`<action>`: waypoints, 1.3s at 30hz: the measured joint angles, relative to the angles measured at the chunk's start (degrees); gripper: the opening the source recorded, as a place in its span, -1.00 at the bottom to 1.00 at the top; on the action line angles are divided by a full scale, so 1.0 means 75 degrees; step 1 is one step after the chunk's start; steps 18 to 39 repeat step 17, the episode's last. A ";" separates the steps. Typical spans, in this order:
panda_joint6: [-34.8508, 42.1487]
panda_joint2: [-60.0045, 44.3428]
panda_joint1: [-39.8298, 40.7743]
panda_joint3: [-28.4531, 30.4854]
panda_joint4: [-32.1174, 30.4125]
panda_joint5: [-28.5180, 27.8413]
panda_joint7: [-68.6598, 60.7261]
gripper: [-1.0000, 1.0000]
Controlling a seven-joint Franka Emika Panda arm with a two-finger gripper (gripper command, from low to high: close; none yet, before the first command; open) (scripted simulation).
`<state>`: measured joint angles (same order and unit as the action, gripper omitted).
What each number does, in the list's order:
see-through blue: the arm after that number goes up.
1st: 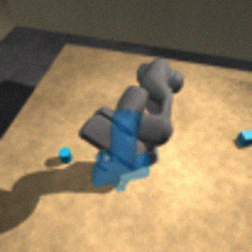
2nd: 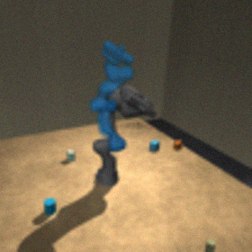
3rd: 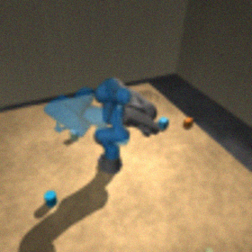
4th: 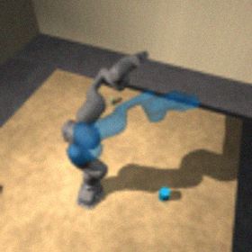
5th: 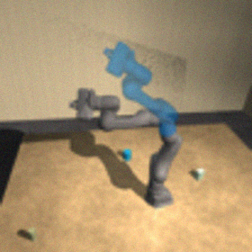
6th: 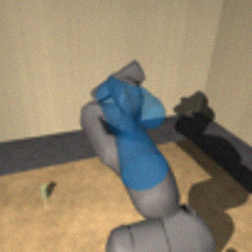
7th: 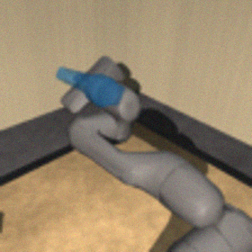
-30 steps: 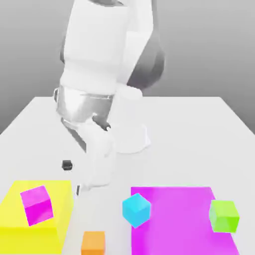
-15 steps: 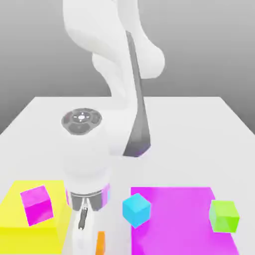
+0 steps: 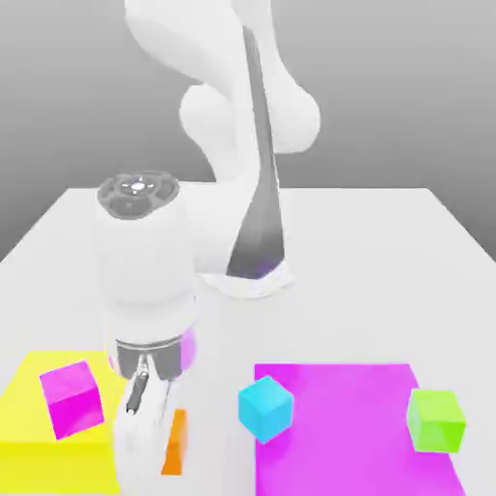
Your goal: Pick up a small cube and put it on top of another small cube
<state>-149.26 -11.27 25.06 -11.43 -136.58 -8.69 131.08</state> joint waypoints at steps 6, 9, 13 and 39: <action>0.1400 0.1396 0.0566 0.0316 0.0161 0.0522 -0.0626 -1.00; 0.1984 0.1732 0.0848 0.0493 0.0220 0.1037 -0.0862 -1.00; 0.1076 0.0930 0.1028 0.0419 -0.0025 0.1003 -0.0737 -1.00; 0.0914 0.0804 0.1004 0.0409 -0.0067 0.0983 -0.0718 1.00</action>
